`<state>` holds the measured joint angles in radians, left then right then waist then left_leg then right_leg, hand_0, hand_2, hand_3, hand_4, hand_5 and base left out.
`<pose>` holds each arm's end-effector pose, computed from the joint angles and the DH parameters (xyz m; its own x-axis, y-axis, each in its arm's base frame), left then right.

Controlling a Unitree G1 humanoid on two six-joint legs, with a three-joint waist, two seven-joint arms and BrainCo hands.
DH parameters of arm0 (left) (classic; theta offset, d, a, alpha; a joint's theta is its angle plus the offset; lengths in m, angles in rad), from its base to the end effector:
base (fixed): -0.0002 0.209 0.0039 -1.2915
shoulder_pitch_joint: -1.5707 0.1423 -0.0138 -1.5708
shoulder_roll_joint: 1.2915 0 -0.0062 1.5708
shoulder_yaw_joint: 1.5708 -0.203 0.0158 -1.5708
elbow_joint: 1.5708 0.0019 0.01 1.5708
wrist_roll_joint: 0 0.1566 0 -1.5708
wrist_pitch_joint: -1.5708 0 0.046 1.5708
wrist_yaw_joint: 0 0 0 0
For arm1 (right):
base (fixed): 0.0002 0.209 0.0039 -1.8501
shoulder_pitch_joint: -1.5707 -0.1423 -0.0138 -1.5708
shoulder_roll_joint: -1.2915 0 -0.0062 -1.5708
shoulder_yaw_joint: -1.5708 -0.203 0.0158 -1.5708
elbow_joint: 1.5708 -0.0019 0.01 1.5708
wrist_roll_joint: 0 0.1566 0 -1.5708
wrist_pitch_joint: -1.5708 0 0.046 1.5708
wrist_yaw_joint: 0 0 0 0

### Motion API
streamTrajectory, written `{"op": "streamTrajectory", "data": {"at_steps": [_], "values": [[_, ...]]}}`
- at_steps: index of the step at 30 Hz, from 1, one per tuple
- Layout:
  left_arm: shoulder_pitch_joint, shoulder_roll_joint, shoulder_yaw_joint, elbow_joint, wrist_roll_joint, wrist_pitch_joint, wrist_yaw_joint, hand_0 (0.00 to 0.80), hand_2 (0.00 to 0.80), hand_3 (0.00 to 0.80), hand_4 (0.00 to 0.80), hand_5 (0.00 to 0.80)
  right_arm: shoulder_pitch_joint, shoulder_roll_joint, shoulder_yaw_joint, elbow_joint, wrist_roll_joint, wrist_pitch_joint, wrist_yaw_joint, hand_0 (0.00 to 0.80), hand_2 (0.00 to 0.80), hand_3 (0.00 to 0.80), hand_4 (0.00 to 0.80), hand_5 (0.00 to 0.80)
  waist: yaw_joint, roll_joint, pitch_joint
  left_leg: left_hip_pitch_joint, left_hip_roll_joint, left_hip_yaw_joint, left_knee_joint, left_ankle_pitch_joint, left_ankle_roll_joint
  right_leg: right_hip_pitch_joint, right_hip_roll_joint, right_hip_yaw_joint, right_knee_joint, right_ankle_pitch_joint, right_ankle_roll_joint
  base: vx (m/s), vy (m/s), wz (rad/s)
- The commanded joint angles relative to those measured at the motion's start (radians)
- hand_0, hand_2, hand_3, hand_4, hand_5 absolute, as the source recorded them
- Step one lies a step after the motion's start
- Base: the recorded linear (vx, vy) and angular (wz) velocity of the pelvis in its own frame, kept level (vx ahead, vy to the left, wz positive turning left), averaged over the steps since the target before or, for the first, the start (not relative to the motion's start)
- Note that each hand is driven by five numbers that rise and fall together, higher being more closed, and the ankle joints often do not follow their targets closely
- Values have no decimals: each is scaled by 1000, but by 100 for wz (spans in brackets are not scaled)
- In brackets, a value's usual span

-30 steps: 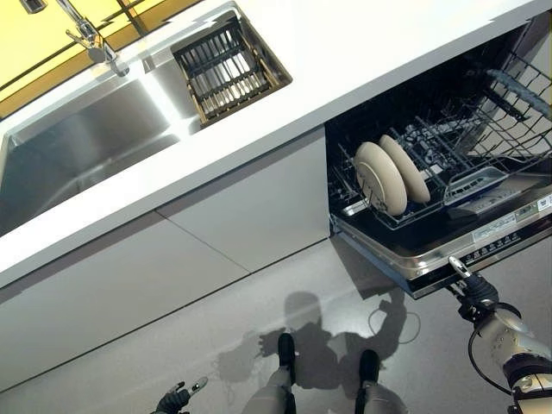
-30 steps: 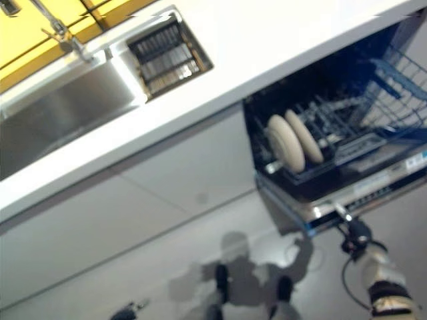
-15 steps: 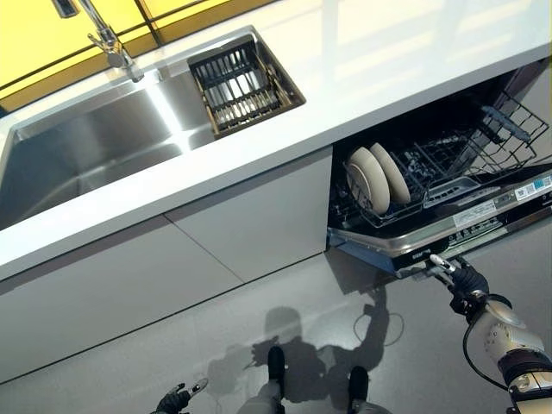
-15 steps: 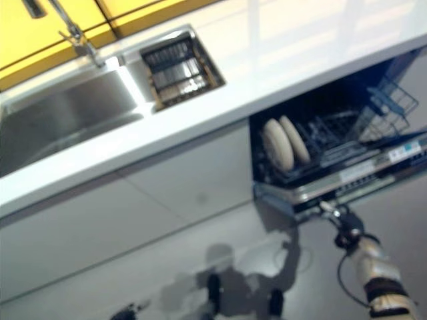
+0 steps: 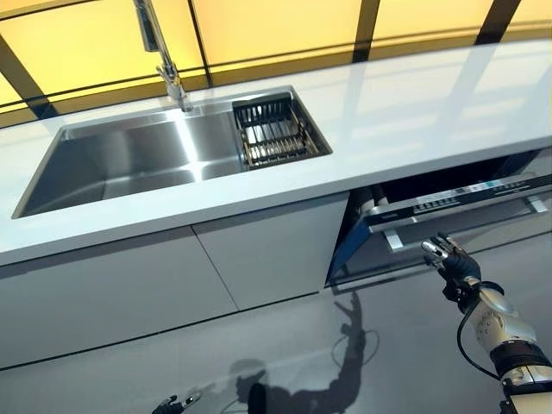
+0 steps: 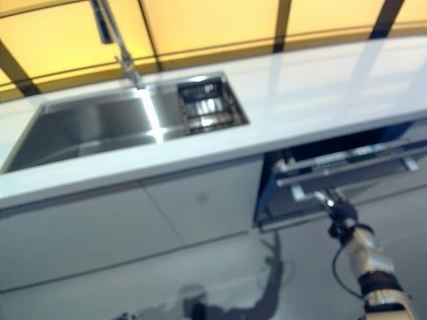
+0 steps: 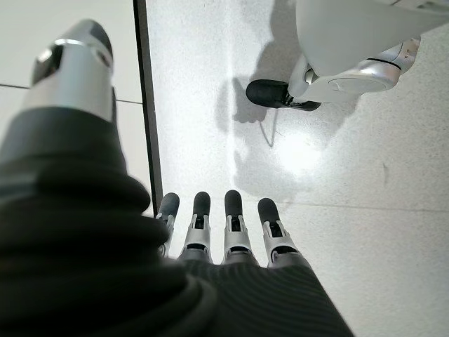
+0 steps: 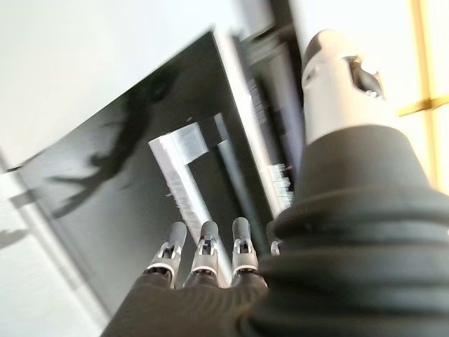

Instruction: Take plates into dishwasher

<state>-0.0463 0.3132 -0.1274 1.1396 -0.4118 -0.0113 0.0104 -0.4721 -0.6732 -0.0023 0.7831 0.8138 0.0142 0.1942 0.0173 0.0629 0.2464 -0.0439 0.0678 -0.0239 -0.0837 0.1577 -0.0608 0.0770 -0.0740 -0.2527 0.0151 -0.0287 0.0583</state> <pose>0.1139 0.2566 -0.1336 0.4634 0.2354 -0.8543 -0.2424 0.9610 0.1333 0.2926 -0.3379 0.0656 0.9780 -0.1464 -0.1483 0.1759 0.9617 0.2104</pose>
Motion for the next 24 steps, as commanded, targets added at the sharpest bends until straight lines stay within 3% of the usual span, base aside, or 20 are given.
{"op": "streamTrajectory", "data": {"at_steps": [1,10,15,24], "values": [[-25,30,-24,52,35,-10,11,0,0,0,0,0,-47,-18,-21,-27,-75,-33,5,0,0,0,0,0,26,-36,-43,51,-14,73,33,-83,0,-37,-31,58,56,2,-8,45,19,-3],[-6,30,-2,55,22,0,18,0,0,0,0,0,55,-21,35,3,-330,122,-46,0,0,0,0,0,19,-61,-79,79,-7,81,18,-84,-3,2,-23,70,14,14,-2,27,19,-6],[4,21,26,54,-1,0,39,0,0,0,0,0,166,49,56,-100,-330,191,-137,0,0,0,0,0,3,-76,-100,93,-6,87,12,-89,2,13,-21,81,5,18,4,-13,52,0],[10,-28,62,62,-34,-1,83,0,0,0,0,0,352,217,113,-239,-365,199,-129,0,0,0,0,0,-23,-97,-150,116,-17,101,1,-97,7,28,-12,107,-57,63,18,3,72,0]]}}
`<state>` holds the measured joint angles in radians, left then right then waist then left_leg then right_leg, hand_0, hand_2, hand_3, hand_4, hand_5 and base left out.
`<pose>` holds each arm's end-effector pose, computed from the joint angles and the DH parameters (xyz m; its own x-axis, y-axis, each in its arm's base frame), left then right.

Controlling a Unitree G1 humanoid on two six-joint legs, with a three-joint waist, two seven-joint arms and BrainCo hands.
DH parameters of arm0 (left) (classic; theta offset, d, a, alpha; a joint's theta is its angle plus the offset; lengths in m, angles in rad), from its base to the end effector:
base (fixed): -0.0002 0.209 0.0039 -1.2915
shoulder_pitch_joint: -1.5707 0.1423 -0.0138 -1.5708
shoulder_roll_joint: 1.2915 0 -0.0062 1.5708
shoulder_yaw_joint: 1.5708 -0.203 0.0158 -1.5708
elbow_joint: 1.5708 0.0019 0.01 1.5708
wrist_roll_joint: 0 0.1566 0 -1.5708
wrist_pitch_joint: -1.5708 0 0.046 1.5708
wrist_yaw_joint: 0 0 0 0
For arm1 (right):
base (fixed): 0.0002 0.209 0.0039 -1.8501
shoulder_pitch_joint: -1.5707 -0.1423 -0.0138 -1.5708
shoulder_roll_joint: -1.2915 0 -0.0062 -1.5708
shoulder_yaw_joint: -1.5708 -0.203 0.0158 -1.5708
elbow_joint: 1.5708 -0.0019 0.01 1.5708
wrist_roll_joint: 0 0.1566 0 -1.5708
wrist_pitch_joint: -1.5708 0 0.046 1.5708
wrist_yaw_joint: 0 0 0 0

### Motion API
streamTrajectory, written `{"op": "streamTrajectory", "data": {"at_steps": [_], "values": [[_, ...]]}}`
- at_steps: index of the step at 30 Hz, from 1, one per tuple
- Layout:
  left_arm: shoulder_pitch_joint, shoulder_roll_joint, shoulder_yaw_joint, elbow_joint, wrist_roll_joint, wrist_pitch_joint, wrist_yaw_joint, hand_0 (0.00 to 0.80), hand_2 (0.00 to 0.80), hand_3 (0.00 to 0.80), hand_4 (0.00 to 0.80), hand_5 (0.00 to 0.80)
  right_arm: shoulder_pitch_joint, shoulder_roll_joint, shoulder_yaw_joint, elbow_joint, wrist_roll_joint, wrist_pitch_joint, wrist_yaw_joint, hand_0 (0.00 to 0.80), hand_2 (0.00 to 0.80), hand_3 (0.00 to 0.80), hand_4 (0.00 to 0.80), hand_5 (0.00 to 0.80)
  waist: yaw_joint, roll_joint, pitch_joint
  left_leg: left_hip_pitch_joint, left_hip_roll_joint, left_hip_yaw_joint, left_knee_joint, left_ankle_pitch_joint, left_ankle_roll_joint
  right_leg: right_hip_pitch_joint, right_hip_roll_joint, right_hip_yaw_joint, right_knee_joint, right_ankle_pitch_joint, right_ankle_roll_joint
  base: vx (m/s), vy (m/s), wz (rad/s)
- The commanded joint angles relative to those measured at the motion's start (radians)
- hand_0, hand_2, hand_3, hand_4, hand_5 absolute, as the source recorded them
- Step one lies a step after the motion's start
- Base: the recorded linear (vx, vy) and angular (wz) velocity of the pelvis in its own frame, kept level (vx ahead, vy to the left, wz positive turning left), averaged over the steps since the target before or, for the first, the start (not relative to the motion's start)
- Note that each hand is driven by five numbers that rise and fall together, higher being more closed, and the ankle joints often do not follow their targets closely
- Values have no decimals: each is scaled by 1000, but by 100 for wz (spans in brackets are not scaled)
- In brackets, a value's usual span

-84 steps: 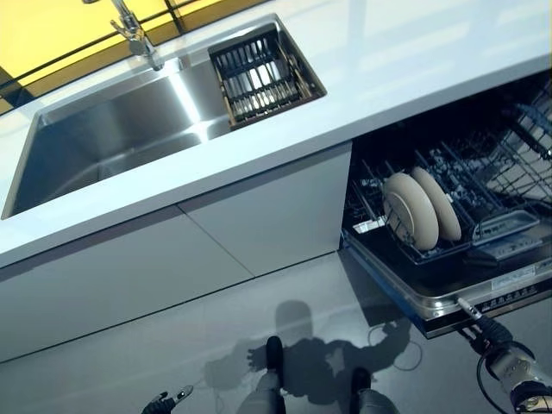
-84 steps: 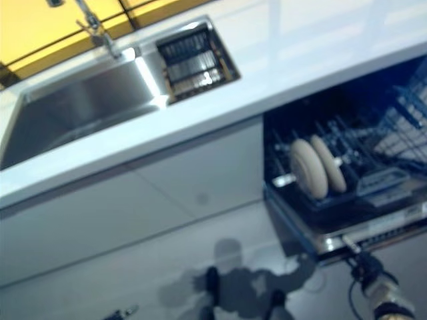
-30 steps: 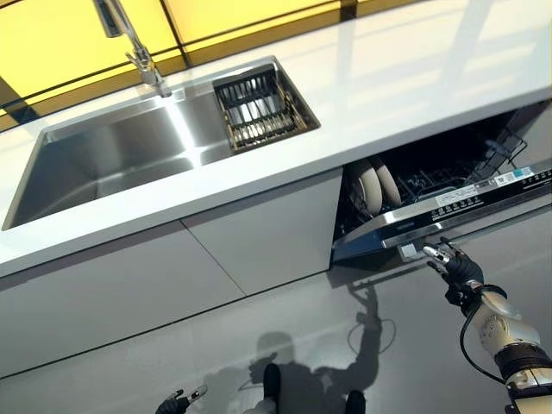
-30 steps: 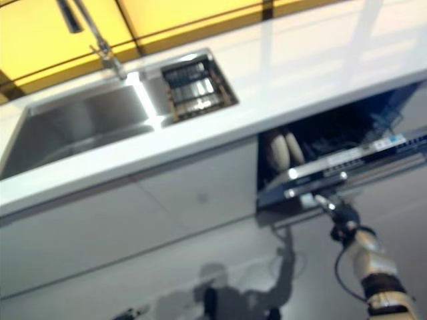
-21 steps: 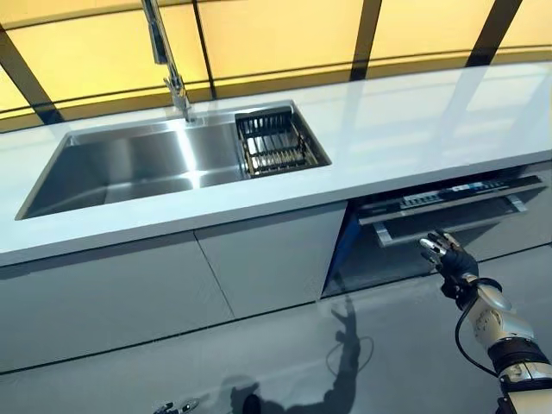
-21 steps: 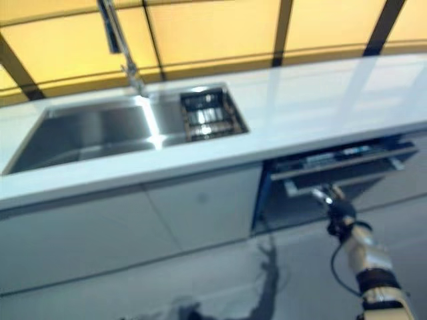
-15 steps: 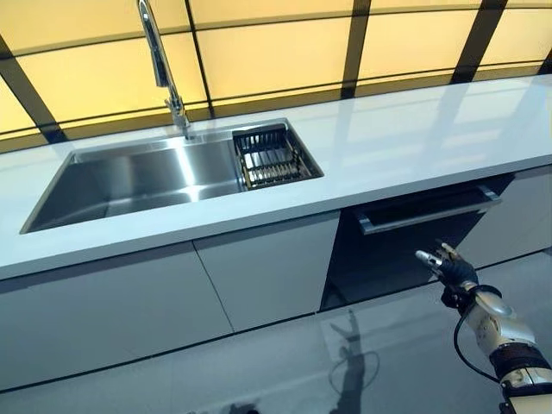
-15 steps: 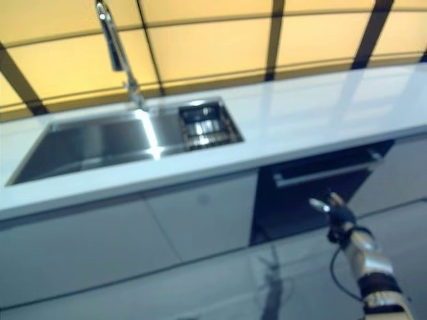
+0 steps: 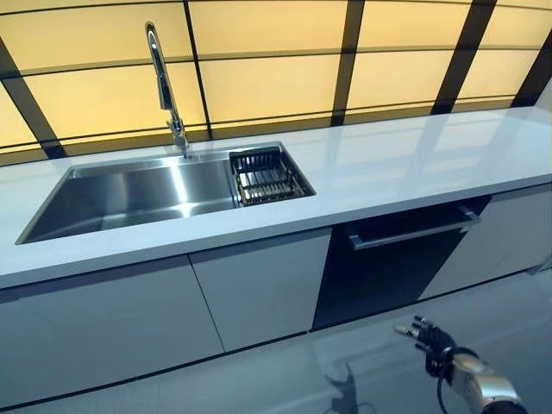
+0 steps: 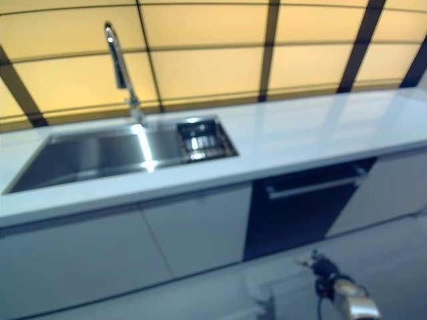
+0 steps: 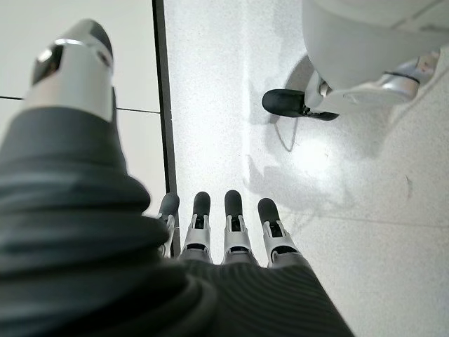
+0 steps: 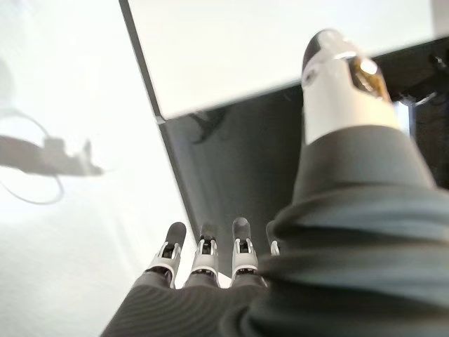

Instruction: Take plates into dishwasher

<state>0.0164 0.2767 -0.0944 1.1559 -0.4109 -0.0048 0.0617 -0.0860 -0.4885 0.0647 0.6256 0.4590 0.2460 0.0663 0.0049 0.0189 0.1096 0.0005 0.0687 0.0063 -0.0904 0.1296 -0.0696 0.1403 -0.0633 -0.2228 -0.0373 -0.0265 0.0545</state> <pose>0.0855 0.2480 -0.1439 0.3724 0.2746 -0.8865 -0.3035 0.9387 0.1633 0.1996 -0.2877 -0.0513 0.7236 -0.1354 -0.6768 0.1385 0.9891 -0.0499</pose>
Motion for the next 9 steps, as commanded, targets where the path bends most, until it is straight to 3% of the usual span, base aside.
{"op": "streamTrajectory", "data": {"at_steps": [1,9], "values": [[-52,9,29,45,-35,-7,31,0,0,0,0,0,-33,33,46,-82,-10,-33,-1,0,0,0,0,0,-10,-53,-13,72,-17,71,8,-69,16,-35,-23,77,-5,61,21,18,59,-3],[-54,-26,23,47,-31,18,28,0,0,0,0,0,45,141,91,-167,-9,-66,10,0,0,0,0,0,-16,-62,-39,78,-29,66,3,-77,27,-40,-23,74,1,61,28,20,50,0]]}}
